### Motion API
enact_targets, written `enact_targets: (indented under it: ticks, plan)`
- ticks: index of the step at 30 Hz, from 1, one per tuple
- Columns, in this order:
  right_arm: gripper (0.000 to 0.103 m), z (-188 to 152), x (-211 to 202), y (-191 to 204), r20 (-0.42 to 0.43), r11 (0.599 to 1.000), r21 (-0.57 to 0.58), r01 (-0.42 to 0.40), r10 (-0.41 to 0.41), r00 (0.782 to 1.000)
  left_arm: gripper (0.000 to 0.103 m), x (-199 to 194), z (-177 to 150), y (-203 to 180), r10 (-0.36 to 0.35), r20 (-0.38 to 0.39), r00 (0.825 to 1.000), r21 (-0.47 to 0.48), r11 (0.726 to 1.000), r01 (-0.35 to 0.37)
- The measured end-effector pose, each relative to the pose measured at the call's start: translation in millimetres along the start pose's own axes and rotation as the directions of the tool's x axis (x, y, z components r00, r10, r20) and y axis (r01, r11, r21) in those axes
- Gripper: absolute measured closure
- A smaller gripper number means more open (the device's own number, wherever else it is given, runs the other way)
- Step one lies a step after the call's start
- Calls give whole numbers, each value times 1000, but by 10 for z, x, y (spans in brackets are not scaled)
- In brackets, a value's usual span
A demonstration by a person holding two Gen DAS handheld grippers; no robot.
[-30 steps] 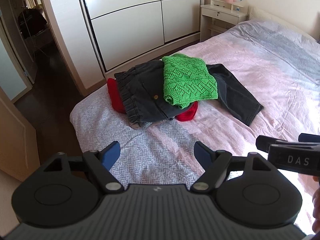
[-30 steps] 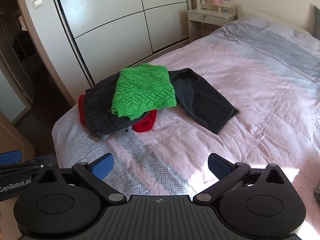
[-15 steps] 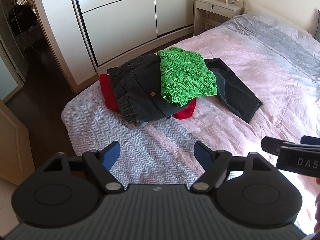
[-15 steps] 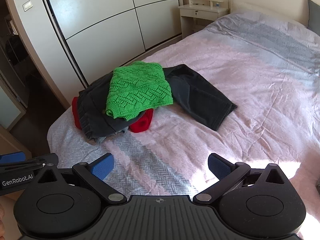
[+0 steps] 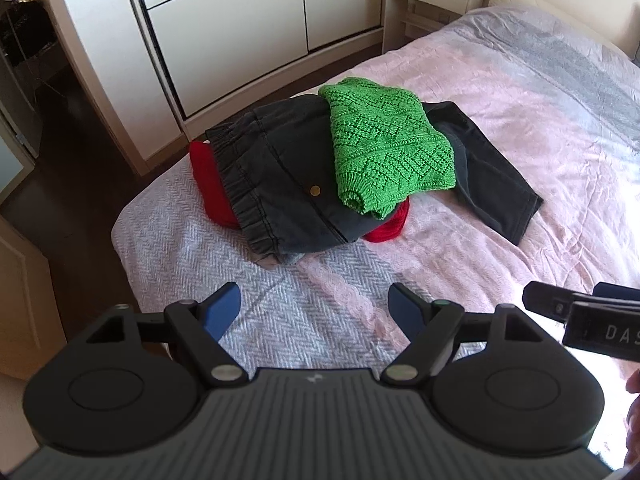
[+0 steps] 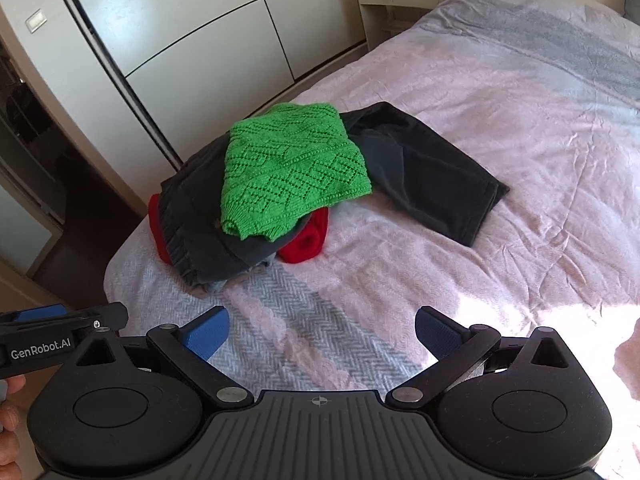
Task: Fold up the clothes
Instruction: 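Grasp the green knit sweater with the right gripper and lift it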
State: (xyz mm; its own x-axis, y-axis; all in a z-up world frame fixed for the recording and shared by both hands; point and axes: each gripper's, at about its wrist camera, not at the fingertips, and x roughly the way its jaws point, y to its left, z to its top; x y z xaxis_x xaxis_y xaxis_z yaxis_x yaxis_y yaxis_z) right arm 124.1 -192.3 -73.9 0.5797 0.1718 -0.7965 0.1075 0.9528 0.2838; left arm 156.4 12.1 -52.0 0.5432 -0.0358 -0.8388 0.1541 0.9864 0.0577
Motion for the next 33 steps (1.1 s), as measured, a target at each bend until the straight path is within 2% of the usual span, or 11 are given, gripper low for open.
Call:
enact_targets:
  ticks: [7, 15, 16, 17, 19, 25, 28, 31, 33]
  plan:
    - [1, 254, 319, 11, 3, 998, 58, 11, -11, 1000, 25, 317, 391, 89, -28, -22, 999, 31, 999, 29]
    - [1, 604, 753, -35, -17, 978, 208, -20, 24, 1000, 25, 767, 890, 218, -87, -39, 995, 42, 995, 89]
    - [4, 657, 822, -49, -15, 970, 241, -33, 38, 999, 25, 822, 951, 230, -94, -38, 995, 45, 994, 96]
    - [16, 707, 887, -62, -14, 961, 271, -46, 52, 999, 25, 877, 1012, 241, -100, -37, 994, 49, 994, 102]
    - [22, 818, 1032, -103, -14, 937, 343, -73, 83, 996, 25, 993, 1141, 269, -115, -37, 993, 58, 991, 117]
    - [22, 1126, 1414, -221, 22, 843, 515, -154, 166, 986, 25, 1337, 1503, 321, -154, -28, 988, 81, 984, 156]
    - [23, 1263, 1616, -273, 31, 799, 578, -166, 181, 983, 25, 1533, 1658, 339, -172, -34, 985, 87, 981, 174]
    - [31, 1373, 1838, -339, 32, 751, 639, -164, 187, 982, 25, 1722, 1789, 352, -184, -44, 982, 96, 978, 187]
    - [32, 1429, 1989, -395, 31, 713, 682, -162, 194, 981, 25, 1836, 1863, 351, -190, -50, 980, 100, 976, 194]
